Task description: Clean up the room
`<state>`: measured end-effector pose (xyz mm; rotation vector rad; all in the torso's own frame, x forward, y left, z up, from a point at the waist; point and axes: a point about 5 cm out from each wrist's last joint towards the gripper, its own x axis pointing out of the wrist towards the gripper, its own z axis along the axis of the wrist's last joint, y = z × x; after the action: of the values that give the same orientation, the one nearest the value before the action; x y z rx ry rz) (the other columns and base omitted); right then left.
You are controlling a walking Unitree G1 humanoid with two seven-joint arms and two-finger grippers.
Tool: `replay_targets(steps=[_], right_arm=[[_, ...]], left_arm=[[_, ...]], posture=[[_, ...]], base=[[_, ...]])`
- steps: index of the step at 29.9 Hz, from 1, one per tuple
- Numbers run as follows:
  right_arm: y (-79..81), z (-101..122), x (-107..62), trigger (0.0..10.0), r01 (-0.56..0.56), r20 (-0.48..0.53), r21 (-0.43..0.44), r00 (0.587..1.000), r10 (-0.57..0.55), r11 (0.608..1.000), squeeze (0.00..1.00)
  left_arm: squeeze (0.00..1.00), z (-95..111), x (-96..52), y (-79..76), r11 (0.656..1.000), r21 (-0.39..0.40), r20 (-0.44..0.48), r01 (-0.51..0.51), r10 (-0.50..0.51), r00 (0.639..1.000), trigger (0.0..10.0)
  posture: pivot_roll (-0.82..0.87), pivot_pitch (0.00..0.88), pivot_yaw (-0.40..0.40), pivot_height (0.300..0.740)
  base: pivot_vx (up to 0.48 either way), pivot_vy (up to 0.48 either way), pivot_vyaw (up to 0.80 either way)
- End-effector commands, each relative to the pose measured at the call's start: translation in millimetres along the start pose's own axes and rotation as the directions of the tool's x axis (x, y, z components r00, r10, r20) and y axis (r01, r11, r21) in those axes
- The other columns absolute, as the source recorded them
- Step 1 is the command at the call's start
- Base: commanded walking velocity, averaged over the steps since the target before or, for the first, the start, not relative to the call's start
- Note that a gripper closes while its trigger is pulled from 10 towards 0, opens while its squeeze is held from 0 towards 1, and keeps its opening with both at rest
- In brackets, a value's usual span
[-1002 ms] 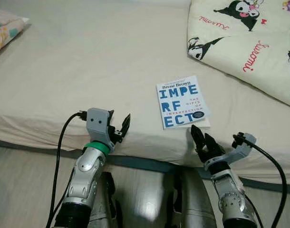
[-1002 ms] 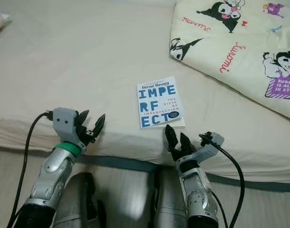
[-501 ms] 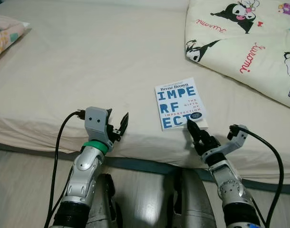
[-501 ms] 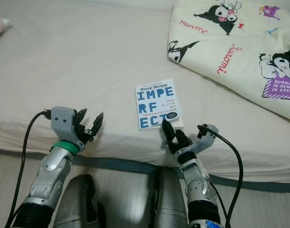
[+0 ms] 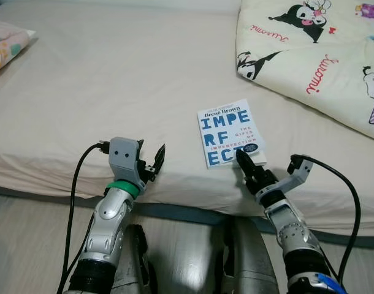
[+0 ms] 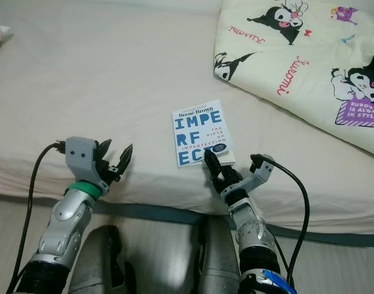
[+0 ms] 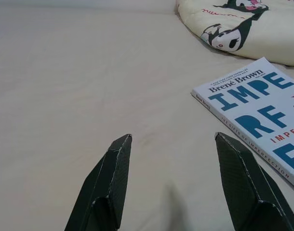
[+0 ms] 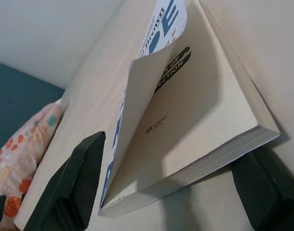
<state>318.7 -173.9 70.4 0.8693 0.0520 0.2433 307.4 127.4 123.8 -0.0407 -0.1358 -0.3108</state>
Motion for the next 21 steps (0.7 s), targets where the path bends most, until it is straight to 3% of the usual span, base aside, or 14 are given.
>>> replay_targets(steps=[1, 5, 6, 7, 8, 9, 11, 12, 15, 16, 21], right_arm=[[-8.6, -16.0, -7.7, 10.0, 0.050, -0.039, 0.062, 0.998, -0.048, 0.997, 0.00], [-10.6, -13.3, -7.3, 10.0, 0.063, -0.018, 0.090, 0.998, -0.062, 0.994, 0.00], [-11.4, -12.7, -7.3, 6.6, 0.064, -0.015, 0.098, 0.998, -0.063, 0.993, 0.00], [-11.4, -12.7, -7.3, 6.6, 0.064, -0.015, 0.098, 0.998, -0.063, 0.993, 0.00], [-12.2, -12.5, -7.4, 1.5, 0.063, -0.013, 0.101, 0.998, -0.062, 0.993, 0.00], [-13.1, -12.4, -7.7, 0.0, 0.063, -0.013, 0.105, 0.998, -0.062, 0.993, 0.00], [-13.6, -12.3, -7.9, 0.0, 0.063, -0.013, 0.106, 0.998, -0.062, 0.992, 0.00], [-15.6, -12.2, -7.8, 1.9, 0.071, -0.017, 0.101, 0.997, -0.070, 0.992, 0.00], [-16.1, -12.3, -7.6, 1.9, 0.075, -0.021, 0.097, 0.997, -0.074, 0.992, 0.00], [-16.5, -12.2, -7.1, 10.0, 0.079, -0.024, 0.093, 0.997, -0.077, 0.993, 0.00], [-16.8, -9.7, -4.2, 10.0, 0.084, -0.026, 0.086, 0.996, -0.082, 0.993, 0.00]], left_arm=[[0.00, -6.3, -2.5, -0.1, 1.000, 0.007, -0.021, -0.003, 0.003, 1.000, 10.0], [0.00, -6.4, -2.2, -0.1, 1.000, 0.007, -0.021, -0.002, 0.002, 1.000, 10.0], [0.00, -6.5, -2.3, 0.0, 1.000, 0.008, -0.022, -0.001, 0.001, 1.000, 10.0], [0.00, -6.5, -2.3, 0.0, 1.000, 0.008, -0.022, -0.001, 0.001, 1.000, 10.0], [0.00, -6.5, -2.5, 0.0, 1.000, 0.009, -0.023, 0.000, 0.000, 1.000, 10.0], [0.00, -6.6, -2.5, 0.1, 1.000, 0.009, -0.023, -0.001, 0.001, 1.000, 10.0], [0.00, -6.6, -2.5, 0.2, 1.000, 0.009, -0.023, -0.001, 0.001, 1.000, 10.0], [0.00, -6.5, -1.9, 0.1, 1.000, 0.010, -0.023, 0.000, 0.001, 1.000, 10.0], [0.00, -6.5, -1.8, 0.1, 1.000, 0.010, -0.023, 0.000, 0.000, 1.000, 10.0], [0.00, -6.4, -1.7, 0.1, 1.000, 0.010, -0.023, 0.001, -0.001, 1.000, 10.0], [0.00, -6.0, -1.6, 0.4, 1.000, 0.011, -0.022, 0.001, -0.001, 1.000, 10.0]], posture=[[0.07, 0.165, 0.083, 0.587], [0.07, 0.166, 0.085, 0.587], [0.07, 0.168, 0.087, 0.587], [0.07, 0.168, 0.087, 0.587], [0.07, 0.169, 0.087, 0.587], [0.07, 0.169, 0.088, 0.587], [0.07, 0.169, 0.088, 0.587], [0.07, 0.170, 0.090, 0.587], [0.07, 0.170, 0.090, 0.587], [0.07, 0.170, 0.091, 0.587], [0.07, 0.171, 0.092, 0.587]], base=[[0.000, 0.000, 0.00], [0.000, 0.000, 0.00], [0.000, 0.000, 0.00], [0.000, 0.000, 0.00], [0.000, 0.000, 0.00], [0.000, 0.000, 0.00], [0.000, 0.000, 0.00], [0.000, 0.000, 0.00], [0.000, 0.000, 0.00], [0.000, 0.000, 0.00], [0.000, 0.000, 0.00]])
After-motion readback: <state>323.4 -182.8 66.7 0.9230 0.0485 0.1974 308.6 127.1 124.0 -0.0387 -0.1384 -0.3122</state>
